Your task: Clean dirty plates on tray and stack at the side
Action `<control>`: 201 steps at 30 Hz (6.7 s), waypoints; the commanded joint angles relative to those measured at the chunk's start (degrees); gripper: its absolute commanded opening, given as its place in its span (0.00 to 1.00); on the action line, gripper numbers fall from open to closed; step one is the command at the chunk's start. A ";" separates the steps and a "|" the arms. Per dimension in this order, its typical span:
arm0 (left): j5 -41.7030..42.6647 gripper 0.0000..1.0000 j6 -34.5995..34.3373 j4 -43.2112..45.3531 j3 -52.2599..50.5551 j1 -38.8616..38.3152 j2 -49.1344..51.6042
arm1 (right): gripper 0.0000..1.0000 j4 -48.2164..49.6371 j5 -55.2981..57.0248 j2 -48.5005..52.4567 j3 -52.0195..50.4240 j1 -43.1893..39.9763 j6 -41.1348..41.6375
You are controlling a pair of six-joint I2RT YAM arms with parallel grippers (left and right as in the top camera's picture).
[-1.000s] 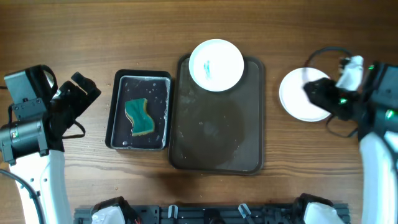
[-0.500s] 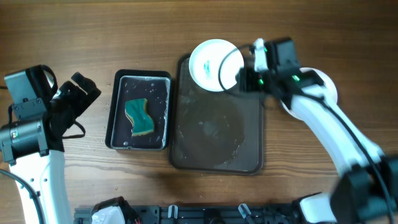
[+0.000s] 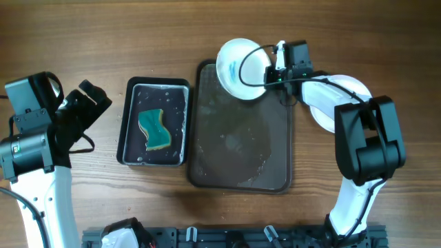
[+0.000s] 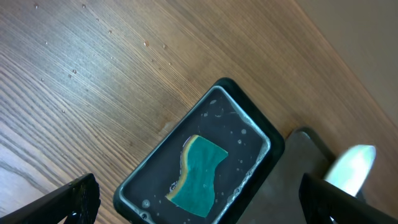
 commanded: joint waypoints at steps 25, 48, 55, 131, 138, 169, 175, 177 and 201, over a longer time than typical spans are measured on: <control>0.48 1.00 0.26 0.13 1.01 0.37 0.07 | 0.04 -24.70 -0.55 -35.56 -26.91 7.85 27.65; 12.22 1.00 6.95 -7.82 0.15 -5.29 4.07 | 0.39 -36.39 1.88 -51.87 -15.15 9.40 4.55; 4.63 0.96 6.34 -5.27 -8.46 -16.44 14.75 | 0.41 -37.44 0.55 -55.65 -15.15 9.40 6.82; -7.08 0.50 1.79 5.51 -9.51 -22.05 31.10 | 0.41 -39.80 -0.52 -54.42 -15.17 9.40 7.80; -5.73 0.34 -0.04 17.49 -19.02 -22.23 31.45 | 0.41 -41.35 0.22 -54.42 -15.17 9.40 9.40; 1.70 0.04 5.16 -6.03 8.02 -30.53 20.63 | 0.34 -34.86 -5.62 -25.46 -15.19 4.85 2.21; 2.23 0.04 3.82 -3.30 7.87 -34.67 22.05 | 0.31 -28.68 -7.34 -19.32 -15.23 6.08 2.75; 2.62 0.04 2.71 -2.32 7.85 -35.74 22.97 | 0.28 -27.54 -6.67 -17.55 -15.23 6.47 4.85; 11.10 0.04 -1.31 16.79 1.73 -51.06 43.50 | 0.04 -27.08 -0.22 -13.49 -15.23 6.67 12.15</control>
